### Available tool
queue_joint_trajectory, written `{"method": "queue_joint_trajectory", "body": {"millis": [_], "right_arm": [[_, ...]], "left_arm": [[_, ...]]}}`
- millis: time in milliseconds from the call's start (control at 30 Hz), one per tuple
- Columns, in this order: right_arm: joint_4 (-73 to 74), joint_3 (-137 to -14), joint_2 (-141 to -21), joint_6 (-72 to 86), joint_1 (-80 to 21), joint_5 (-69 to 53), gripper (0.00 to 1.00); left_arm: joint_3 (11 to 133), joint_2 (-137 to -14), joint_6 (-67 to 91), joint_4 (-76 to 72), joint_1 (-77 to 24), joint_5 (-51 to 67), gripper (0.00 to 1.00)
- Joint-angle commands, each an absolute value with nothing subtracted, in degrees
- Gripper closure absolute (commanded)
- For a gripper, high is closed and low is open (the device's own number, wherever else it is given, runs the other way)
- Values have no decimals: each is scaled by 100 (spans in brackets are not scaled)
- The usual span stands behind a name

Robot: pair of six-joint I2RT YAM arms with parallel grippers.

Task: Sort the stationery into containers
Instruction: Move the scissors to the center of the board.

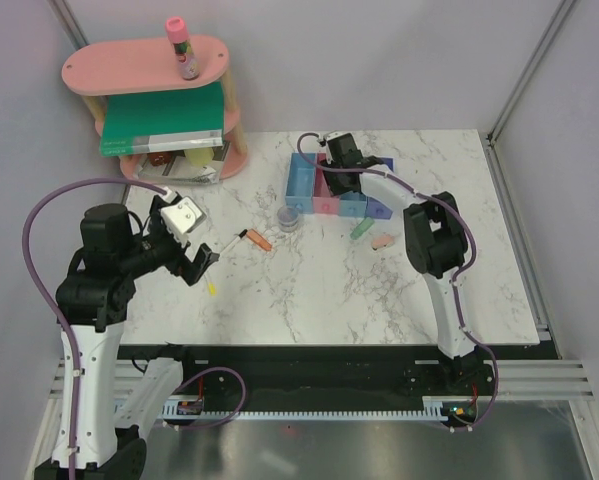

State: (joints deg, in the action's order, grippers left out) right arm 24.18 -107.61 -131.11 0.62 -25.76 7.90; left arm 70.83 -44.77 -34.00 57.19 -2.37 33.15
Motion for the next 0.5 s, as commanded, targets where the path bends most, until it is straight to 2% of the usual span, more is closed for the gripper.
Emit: {"method": "queue_joint_trajectory", "body": {"millis": [0,467], "right_arm": [[2145,-10969,-13157,343,-2777,923,56],[1837,-9959,-12718,527,-3173,1028,58]], "left_arm": [[7066,-4386,-3313,5678,-237,3437,1],[6996,-4236,-3349,5739,-237,3524,1]]}}
